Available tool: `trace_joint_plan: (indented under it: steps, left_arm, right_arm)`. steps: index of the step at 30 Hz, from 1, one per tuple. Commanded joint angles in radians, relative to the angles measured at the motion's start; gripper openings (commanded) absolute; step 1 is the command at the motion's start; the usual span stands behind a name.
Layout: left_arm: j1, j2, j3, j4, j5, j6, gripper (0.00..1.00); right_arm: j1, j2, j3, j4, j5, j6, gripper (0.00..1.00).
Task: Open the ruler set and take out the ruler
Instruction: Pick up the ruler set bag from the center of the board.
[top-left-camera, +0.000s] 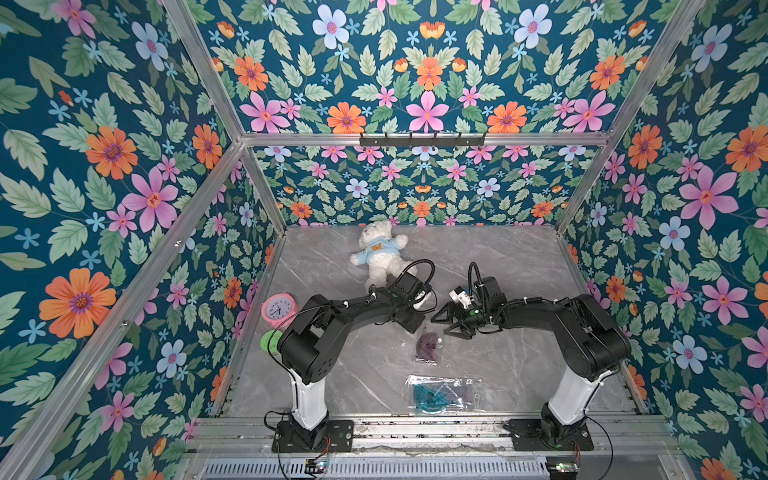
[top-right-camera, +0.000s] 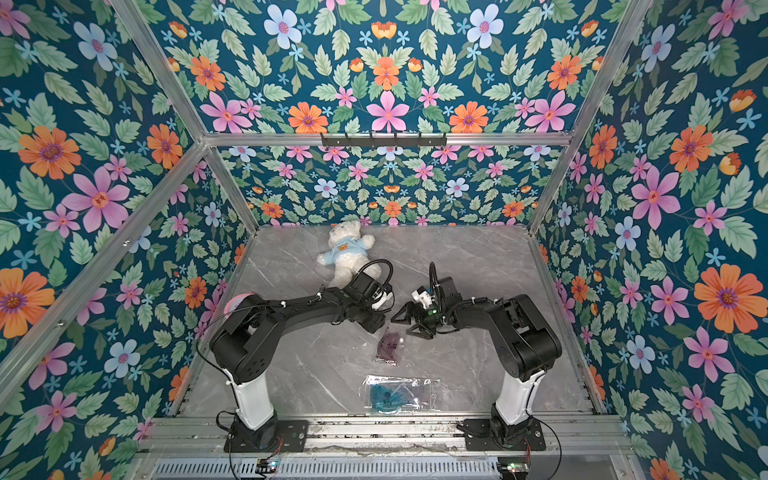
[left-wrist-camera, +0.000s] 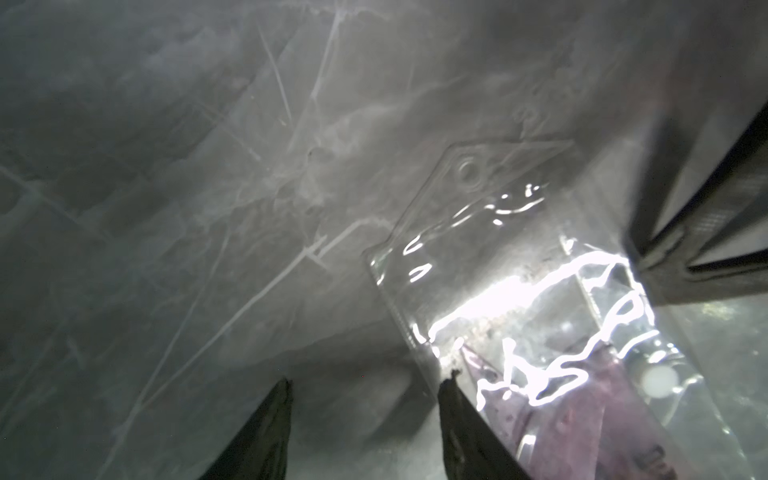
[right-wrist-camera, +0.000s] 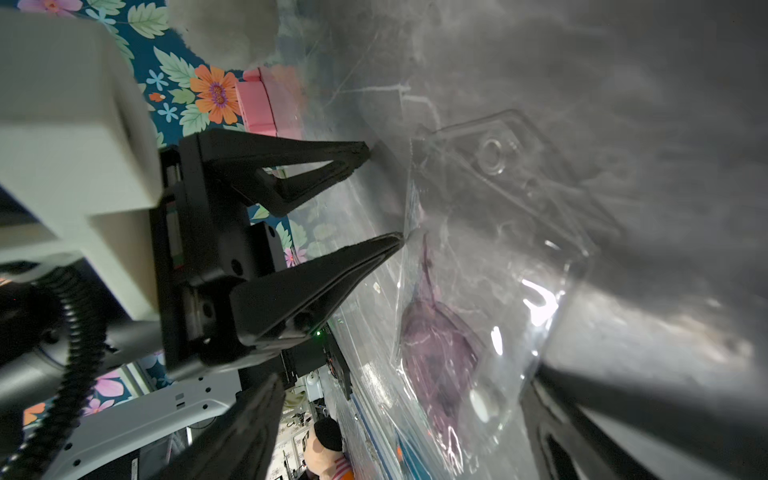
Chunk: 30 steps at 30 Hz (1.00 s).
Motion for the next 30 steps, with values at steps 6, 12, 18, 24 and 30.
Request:
trace_joint_plan:
  steps: [6,12,18,24,30]
  left_arm:
    - [0.007,0.017,-0.016,0.017,0.047,-0.013,0.38]
    - [0.008,0.016,-0.03,0.032,0.059,-0.021,0.34]
    - [0.008,0.005,-0.045,0.047,0.063,-0.027,0.33]
    - [0.006,0.002,-0.049,0.051,0.064,-0.028,0.33]
    - [0.007,-0.002,-0.053,0.052,0.063,-0.031,0.35]
  right_arm:
    - [0.003,0.026,-0.015,-0.012,0.086,0.021,0.85]
    - [0.028,-0.008,-0.028,0.055,0.052,0.031,0.81]
    - [0.052,-0.032,-0.03,0.062,0.056,0.023,0.74]
    - [0.056,-0.064,-0.045,0.071,0.077,0.029,0.62]
    - [0.059,-0.079,-0.045,0.073,0.09,0.03,0.52]
